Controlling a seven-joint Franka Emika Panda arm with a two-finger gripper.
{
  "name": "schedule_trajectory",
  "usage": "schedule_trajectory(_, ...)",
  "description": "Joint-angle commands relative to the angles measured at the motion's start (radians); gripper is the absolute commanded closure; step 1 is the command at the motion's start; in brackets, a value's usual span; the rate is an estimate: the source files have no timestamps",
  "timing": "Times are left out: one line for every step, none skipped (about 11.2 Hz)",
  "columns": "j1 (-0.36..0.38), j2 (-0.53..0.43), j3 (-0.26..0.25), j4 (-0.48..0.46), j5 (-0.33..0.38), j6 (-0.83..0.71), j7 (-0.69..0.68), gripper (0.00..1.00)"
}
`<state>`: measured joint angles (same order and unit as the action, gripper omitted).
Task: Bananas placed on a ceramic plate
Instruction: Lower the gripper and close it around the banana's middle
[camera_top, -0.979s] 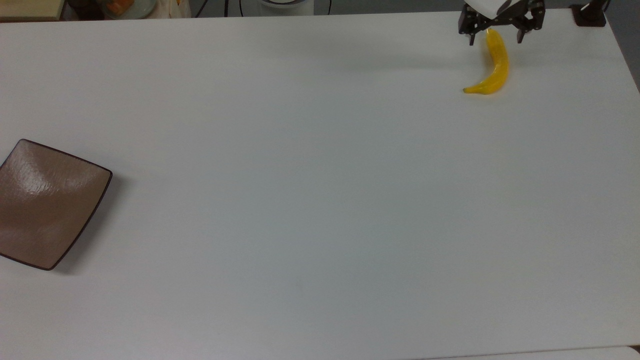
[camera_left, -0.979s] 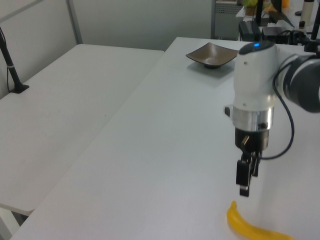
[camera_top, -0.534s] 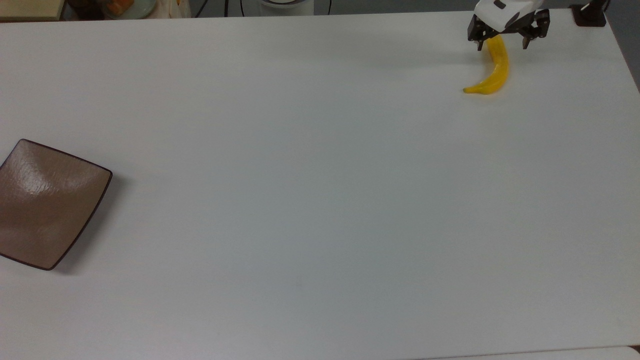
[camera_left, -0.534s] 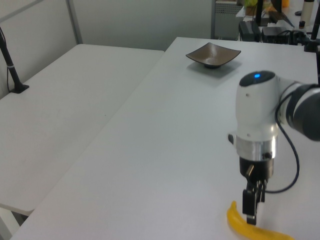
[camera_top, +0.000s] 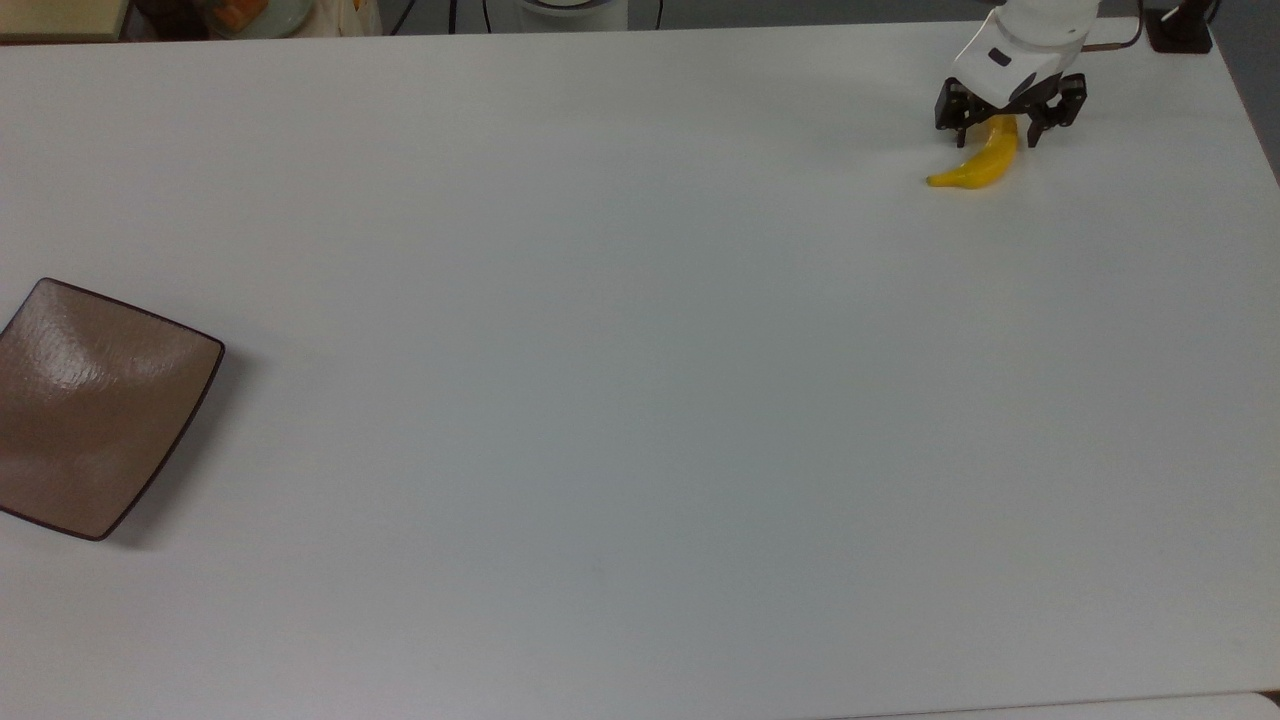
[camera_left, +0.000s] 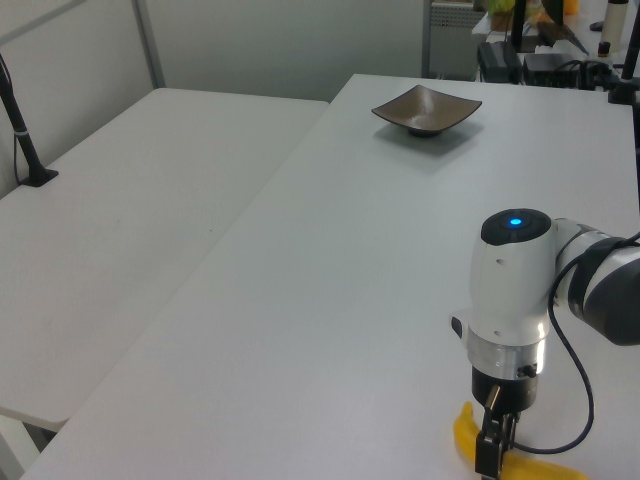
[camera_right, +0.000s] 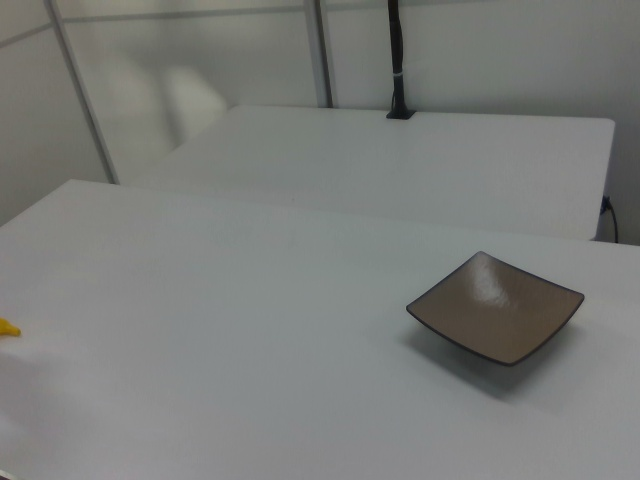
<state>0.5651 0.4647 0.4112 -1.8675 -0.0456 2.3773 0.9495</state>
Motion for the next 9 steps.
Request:
schedule_trajectory(0.003,0.003,-0.008,0.016,-0.022,0.014,0.018,0.88)
schedule_trajectory(0.002,0.003,-0.008,0.017,-0.022,0.014,0.017,0.88)
schedule_trajectory(0.002,0.002,-0.008,0.022,-0.022,0.014,0.017,0.88)
schedule_trajectory(-0.004,0.002,-0.008,0.022,-0.023,0.014,0.015,0.88)
schedule_trajectory(-0.005,0.0,-0.008,0.022,-0.025,0.013,0.014,0.88)
schedule_trajectory(-0.007,-0.006,-0.008,0.022,-0.025,0.002,-0.006,0.88)
schedule_trajectory(-0.016,-0.015,-0.008,0.022,-0.025,-0.001,-0.029,0.88)
schedule_trajectory(-0.022,-0.024,-0.008,0.022,-0.025,-0.013,-0.082,0.86)
schedule_trajectory(-0.037,-0.032,-0.009,0.021,-0.025,-0.044,-0.18,0.86)
